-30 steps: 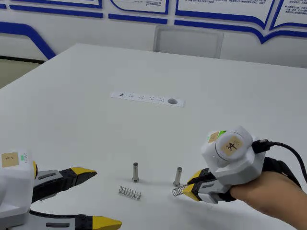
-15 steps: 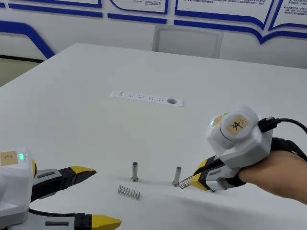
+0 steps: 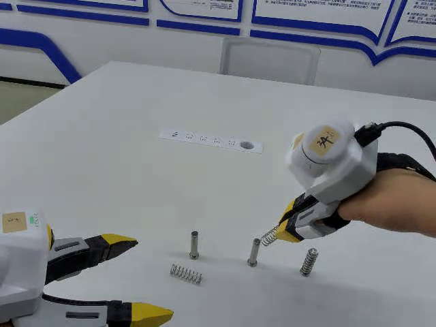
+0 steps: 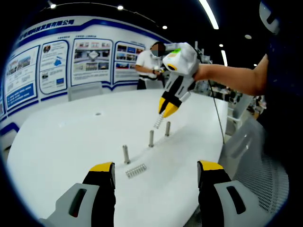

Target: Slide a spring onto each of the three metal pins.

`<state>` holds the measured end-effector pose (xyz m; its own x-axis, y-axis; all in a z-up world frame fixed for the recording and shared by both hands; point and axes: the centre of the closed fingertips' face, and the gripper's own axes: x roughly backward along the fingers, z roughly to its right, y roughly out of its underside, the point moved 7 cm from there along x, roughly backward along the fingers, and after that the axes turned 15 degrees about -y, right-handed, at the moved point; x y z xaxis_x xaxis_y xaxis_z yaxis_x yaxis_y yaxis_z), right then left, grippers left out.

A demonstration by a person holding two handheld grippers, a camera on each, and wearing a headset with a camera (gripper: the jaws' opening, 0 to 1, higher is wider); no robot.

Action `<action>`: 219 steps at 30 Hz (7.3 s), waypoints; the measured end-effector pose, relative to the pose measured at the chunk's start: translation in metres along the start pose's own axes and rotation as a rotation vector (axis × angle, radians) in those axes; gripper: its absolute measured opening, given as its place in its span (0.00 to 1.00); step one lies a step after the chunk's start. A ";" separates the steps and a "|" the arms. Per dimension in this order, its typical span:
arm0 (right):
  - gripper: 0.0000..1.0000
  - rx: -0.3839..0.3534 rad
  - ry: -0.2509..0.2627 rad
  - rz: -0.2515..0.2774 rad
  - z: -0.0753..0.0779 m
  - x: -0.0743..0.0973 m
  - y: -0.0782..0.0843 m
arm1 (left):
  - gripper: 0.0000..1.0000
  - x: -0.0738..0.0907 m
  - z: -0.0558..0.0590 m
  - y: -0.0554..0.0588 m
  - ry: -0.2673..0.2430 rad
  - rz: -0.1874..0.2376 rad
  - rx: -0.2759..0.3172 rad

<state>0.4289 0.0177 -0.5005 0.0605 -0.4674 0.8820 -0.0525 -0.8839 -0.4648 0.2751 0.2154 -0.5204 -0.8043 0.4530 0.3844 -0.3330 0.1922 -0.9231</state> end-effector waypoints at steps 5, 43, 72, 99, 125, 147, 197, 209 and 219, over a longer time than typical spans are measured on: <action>0.12 0.012 -0.018 -0.018 0.003 -0.005 -0.006 | 0.72 0.001 -0.002 0.001 -0.006 0.000 0.004; 0.12 0.058 -0.125 -0.277 0.020 -0.038 -0.030 | 0.72 0.007 -0.010 0.005 -0.033 0.002 0.024; 0.14 -0.003 -0.133 -0.224 0.019 -0.075 -0.002 | 0.72 0.008 -0.010 0.004 -0.040 0.000 0.023; 0.20 0.118 -0.141 -0.120 -0.020 -0.083 -0.046 | 0.72 0.009 -0.010 0.004 -0.039 0.001 0.019; 0.16 0.045 -0.190 -0.054 -0.033 -0.137 -0.045 | 0.72 0.012 -0.012 0.006 -0.049 -0.007 0.026; 0.12 0.037 -0.189 -0.055 -0.036 -0.130 -0.042 | 0.71 0.015 -0.013 0.008 -0.055 -0.010 0.034; 0.11 0.125 -0.112 0.013 -0.016 -0.041 -0.102 | 0.71 0.012 -0.010 0.002 -0.036 0.004 0.016; 0.11 0.114 -0.129 -0.002 -0.007 -0.056 -0.108 | 0.71 0.014 -0.013 0.004 -0.043 0.004 0.021; 0.11 0.110 -0.136 -0.018 -0.006 -0.063 -0.108 | 0.71 0.015 -0.014 0.005 -0.049 0.005 0.026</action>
<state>0.4248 0.1431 -0.5052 0.1954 -0.4426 0.8752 0.0592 -0.8854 -0.4610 0.2683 0.2353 -0.5189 -0.8287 0.4108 0.3801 -0.3411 0.1677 -0.9249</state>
